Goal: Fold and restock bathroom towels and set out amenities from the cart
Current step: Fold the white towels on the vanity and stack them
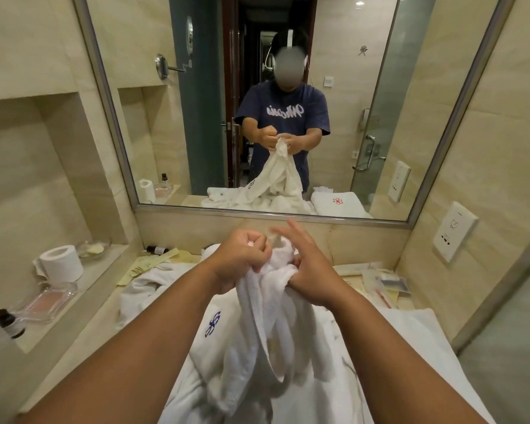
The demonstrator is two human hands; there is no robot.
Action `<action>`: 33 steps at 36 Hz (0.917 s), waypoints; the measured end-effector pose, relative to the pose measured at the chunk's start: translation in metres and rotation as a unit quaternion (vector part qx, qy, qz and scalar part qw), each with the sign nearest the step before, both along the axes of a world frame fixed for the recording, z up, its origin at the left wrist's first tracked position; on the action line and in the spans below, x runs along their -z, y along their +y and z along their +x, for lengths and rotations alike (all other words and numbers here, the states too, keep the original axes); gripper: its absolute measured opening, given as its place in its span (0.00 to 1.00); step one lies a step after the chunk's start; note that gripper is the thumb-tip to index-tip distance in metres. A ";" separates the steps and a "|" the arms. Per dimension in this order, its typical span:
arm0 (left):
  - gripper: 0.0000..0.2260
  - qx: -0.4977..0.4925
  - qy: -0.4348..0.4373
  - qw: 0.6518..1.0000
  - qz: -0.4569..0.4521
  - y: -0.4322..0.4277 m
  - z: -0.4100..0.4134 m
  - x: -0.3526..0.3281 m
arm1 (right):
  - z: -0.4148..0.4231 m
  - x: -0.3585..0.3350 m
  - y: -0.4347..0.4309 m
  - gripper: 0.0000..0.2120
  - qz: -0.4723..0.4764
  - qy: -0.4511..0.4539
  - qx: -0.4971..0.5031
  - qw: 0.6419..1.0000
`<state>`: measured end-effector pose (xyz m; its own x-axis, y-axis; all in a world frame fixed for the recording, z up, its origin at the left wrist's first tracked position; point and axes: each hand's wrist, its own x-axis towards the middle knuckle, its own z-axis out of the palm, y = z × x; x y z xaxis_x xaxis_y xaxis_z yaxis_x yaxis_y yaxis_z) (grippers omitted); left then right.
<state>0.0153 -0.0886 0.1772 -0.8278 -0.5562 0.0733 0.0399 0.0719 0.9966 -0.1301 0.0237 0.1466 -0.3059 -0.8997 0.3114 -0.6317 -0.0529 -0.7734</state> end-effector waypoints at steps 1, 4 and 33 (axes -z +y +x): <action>0.14 -0.003 -0.012 1.000 -0.028 0.000 0.001 0.001 | -0.001 0.001 -0.002 0.29 0.009 0.017 0.012 1.000; 0.15 -0.038 -0.078 0.979 -0.185 -0.003 0.002 0.002 | -0.001 0.000 -0.005 0.13 -0.002 0.016 0.064 0.998; 0.06 -0.440 -0.395 0.762 -0.265 -0.146 0.098 0.009 | -0.111 -0.032 0.020 0.08 -0.123 -0.017 0.450 0.884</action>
<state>0.1130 -0.2348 0.1684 -0.0529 -0.9869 0.1524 -0.8533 0.1239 0.5064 -0.2408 0.0434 0.1782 -0.8766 -0.1937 0.4406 -0.4802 0.2907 -0.8276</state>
